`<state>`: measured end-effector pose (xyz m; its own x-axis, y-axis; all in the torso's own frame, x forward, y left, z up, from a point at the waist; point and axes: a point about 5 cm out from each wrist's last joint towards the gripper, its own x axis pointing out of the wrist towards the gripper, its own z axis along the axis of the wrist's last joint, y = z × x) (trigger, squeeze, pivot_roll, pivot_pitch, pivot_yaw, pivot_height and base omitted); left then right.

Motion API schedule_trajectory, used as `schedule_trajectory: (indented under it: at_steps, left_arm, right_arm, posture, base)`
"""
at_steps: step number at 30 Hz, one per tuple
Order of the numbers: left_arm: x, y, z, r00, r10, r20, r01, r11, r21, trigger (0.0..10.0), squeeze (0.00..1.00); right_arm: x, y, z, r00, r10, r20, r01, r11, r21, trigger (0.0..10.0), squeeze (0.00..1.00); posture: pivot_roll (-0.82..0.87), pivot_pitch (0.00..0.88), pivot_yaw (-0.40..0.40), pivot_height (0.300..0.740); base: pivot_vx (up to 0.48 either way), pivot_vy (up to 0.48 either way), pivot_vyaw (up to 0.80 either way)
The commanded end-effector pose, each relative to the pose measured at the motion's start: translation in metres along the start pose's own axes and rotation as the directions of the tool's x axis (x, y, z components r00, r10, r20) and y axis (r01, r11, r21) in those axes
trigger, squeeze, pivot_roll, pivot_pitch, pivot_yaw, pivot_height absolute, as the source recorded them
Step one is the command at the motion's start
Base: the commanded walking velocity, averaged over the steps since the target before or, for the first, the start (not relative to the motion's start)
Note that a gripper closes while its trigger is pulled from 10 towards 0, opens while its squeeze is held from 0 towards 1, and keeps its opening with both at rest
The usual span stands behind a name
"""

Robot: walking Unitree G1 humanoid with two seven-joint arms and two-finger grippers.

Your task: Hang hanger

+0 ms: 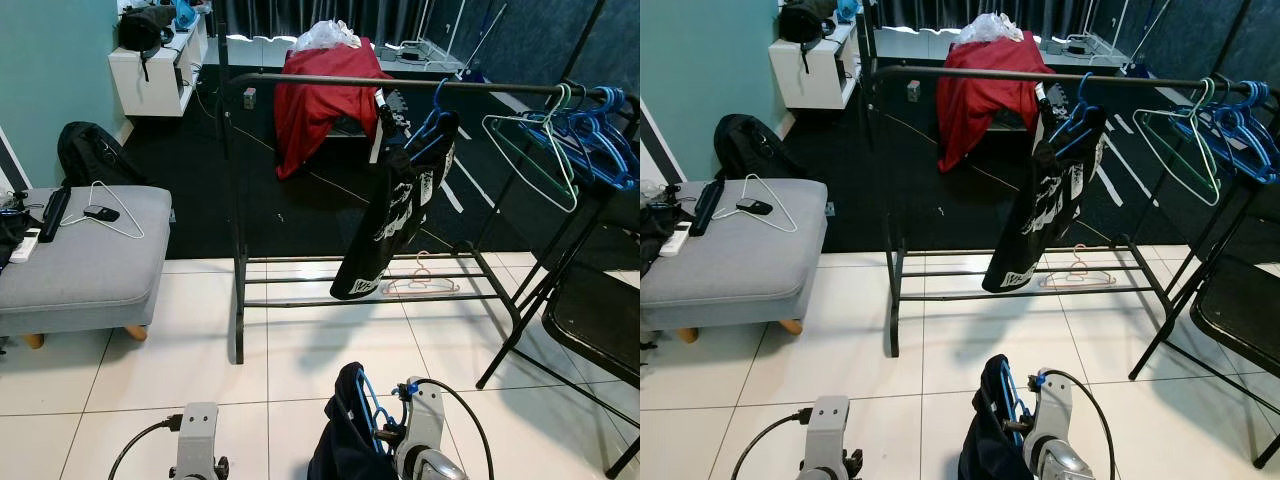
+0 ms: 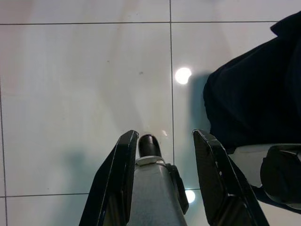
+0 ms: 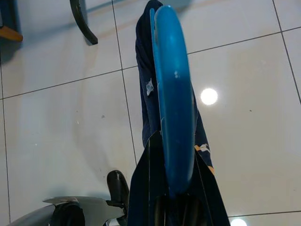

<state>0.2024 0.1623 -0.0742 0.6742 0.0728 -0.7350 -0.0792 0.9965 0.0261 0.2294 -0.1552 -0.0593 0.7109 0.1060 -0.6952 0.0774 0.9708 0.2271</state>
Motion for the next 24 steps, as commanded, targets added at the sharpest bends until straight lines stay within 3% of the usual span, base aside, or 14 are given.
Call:
schedule_trajectory:
  at_steps: [1,10,15,24]
  left_arm:
    - [-0.001,0.001,-0.006,1.0,0.0,-0.021,0.0,1.0,0.014,10.0,0.0]
    - [-0.002,-0.001,-0.008,1.0,-0.02,-0.019,0.019,0.999,-0.03,10.0,0.0]
    - [-0.002,0.0,-0.007,1.0,0.005,-0.014,-0.005,1.0,-0.027,10.0,0.0]
    - [-0.001,0.005,-0.001,0.998,0.065,0.017,-0.063,0.995,-0.08,10.0,0.0]
  right_arm:
    - [0.0,0.005,-0.008,1.0,0.006,-0.021,-0.006,1.0,0.013,10.0,0.0]
    - [0.002,0.014,-0.003,0.998,0.05,-0.023,-0.051,0.999,-0.012,10.0,0.0]
    - [0.001,0.018,-0.011,0.996,0.063,-0.067,-0.071,0.991,-0.112,10.0,0.0]
    - [-0.005,-0.017,-0.008,0.998,-0.024,-0.052,0.019,0.995,-0.095,10.0,0.0]
  posture:
    - [-0.02,0.061,-0.084,0.74]
    - [-0.01,0.063,-0.095,0.74]
    - [0.0,0.078,-0.096,0.74]
    - [-0.04,0.082,-0.108,0.74]
  base:
    - [0.0,0.0,0.0]
    - [0.0,0.0,0.0]
    - [0.0,0.0,0.0]
    - [0.0,0.0,0.0]
